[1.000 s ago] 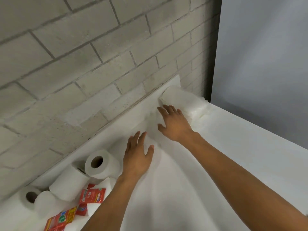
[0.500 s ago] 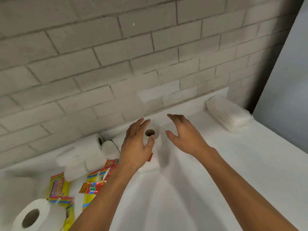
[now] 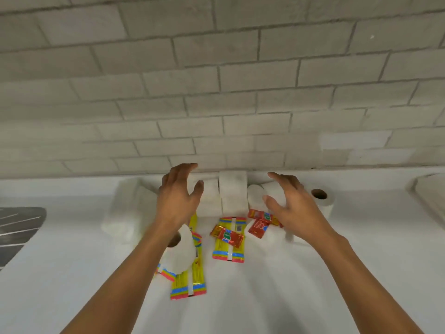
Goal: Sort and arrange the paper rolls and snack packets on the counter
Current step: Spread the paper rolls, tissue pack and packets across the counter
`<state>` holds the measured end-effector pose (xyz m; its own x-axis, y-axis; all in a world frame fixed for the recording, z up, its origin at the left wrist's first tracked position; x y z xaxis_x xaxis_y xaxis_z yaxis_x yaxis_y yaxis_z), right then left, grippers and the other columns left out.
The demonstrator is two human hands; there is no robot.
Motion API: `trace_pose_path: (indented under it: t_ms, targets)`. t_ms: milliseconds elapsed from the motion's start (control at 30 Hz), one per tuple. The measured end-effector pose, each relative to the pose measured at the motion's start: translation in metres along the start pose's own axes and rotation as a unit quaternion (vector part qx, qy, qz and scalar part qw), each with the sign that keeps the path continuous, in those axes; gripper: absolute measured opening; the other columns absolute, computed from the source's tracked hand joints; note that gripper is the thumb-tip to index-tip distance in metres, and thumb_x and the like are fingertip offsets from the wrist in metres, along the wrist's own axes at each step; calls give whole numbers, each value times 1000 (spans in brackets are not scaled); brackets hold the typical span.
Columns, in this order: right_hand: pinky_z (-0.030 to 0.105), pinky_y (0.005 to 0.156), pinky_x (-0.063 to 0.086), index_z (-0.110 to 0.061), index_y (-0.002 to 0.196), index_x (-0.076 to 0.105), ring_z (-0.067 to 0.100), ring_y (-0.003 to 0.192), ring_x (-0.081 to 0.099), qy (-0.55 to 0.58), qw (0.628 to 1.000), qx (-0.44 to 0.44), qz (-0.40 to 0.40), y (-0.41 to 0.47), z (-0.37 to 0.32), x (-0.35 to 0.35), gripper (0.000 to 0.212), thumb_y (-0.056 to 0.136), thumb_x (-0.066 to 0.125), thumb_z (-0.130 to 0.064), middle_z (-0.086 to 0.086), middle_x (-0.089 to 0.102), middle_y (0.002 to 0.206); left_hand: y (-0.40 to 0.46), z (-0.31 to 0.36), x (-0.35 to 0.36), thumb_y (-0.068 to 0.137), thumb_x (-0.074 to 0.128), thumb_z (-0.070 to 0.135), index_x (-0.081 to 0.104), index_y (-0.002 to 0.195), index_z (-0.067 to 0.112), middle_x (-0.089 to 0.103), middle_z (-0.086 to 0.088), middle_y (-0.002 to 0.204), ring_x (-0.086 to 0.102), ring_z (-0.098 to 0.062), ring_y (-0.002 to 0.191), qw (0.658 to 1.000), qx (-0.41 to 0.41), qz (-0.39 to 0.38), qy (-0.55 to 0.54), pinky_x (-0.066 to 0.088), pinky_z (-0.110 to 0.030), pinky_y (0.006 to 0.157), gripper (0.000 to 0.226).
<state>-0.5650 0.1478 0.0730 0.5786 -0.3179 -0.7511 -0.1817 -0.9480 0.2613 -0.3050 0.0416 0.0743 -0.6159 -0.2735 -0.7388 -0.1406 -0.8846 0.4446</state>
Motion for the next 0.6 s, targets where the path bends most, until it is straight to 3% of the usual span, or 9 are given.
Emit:
trace_pose_path:
  t_ms: [200,367,467,600]
  targets:
    - [29,91,42,-40,147,33,16,122,50,3,999,-16,-32,15,-42,54,56,95,53,-49,-6,38,147,21,-122,-47,93,56,38,46,140,32,42,1,146,42,-33,129,988,-142,4,60,41,-49,99,49]
    - [33,100,40,-40,147,33,19,132,42,16,999,-14,-49,22,-63,83,57,95,54,-48,-5,38,147,36,-205,-54,91,55,47,30,149,34,28,-2,155,37,-40,132,959,-258,-61,100,37,-53,104,64]
    - [34,99,45,-40,148,33,18,130,44,15,998,-7,-60,26,-74,94,58,94,54,-49,-6,37,146,38,-239,-46,90,56,51,26,150,37,24,-4,157,36,-43,133,947,-293,-95,97,35,-54,106,68]
    - [26,95,34,-37,148,36,15,131,41,21,998,0,-56,28,-83,108,58,94,56,-47,-5,41,144,33,-268,-34,91,53,55,24,150,42,22,-6,159,38,-44,133,937,-308,-135,97,36,-53,106,67]
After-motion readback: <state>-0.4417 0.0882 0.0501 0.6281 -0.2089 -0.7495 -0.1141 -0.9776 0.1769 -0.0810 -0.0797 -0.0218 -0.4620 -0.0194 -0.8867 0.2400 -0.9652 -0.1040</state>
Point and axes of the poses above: each hand's wrist, its own y-axis towards the middle knuckle, its own x-axis out of the palm, z = x × y, the point moved 2 cm from there along y, towards the middle knuckle
